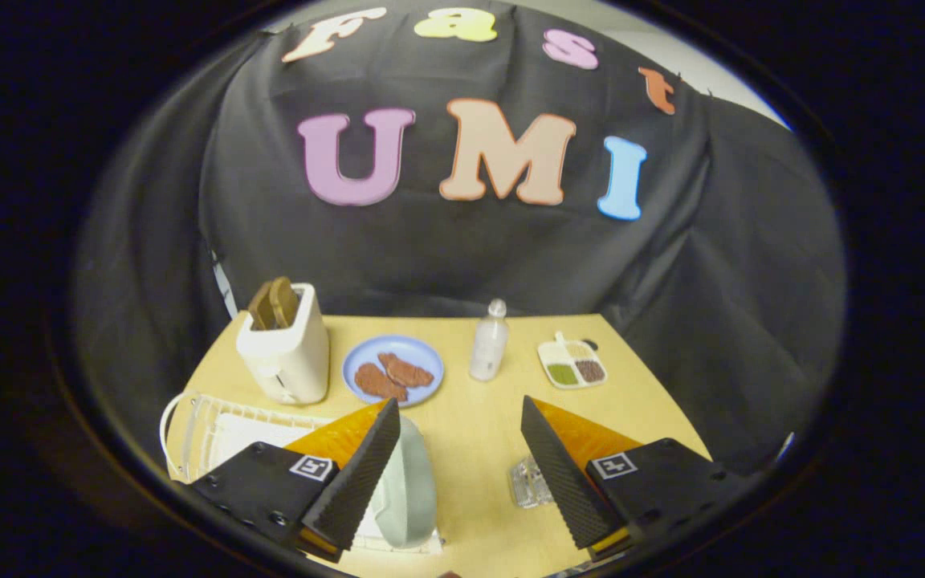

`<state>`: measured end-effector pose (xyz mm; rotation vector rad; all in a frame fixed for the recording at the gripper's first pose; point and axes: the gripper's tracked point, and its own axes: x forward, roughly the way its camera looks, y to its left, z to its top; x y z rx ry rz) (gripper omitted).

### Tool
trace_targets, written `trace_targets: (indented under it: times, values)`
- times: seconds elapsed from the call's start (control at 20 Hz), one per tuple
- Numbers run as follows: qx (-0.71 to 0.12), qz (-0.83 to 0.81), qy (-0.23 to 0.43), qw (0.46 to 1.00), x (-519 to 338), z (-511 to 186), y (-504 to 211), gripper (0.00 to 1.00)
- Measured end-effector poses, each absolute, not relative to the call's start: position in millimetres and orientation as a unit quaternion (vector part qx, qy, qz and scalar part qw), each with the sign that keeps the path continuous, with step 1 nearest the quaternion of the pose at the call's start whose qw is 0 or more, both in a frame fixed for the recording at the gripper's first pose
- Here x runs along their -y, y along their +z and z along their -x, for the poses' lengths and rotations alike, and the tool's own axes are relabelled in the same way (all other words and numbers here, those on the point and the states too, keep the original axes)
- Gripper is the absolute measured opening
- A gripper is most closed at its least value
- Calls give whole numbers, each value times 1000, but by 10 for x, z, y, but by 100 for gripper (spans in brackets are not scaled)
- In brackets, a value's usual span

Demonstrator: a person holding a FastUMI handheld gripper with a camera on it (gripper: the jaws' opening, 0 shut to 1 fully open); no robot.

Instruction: Take the plate from the dish rack, then take the spoon from the basket and place it into the plate.

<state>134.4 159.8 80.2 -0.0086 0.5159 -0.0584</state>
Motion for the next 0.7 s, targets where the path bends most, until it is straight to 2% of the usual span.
trace_targets:
  times: [0.2, 0.5, 0.7]
  values:
    - [-304, 6, 0, 953, -1916, -1399, 511, 100]
    - [-378, 57, 6, 924, -2032, -1308, -70, 100]
    - [-395, 79, -6, 915, -2025, -1324, -222, 76]
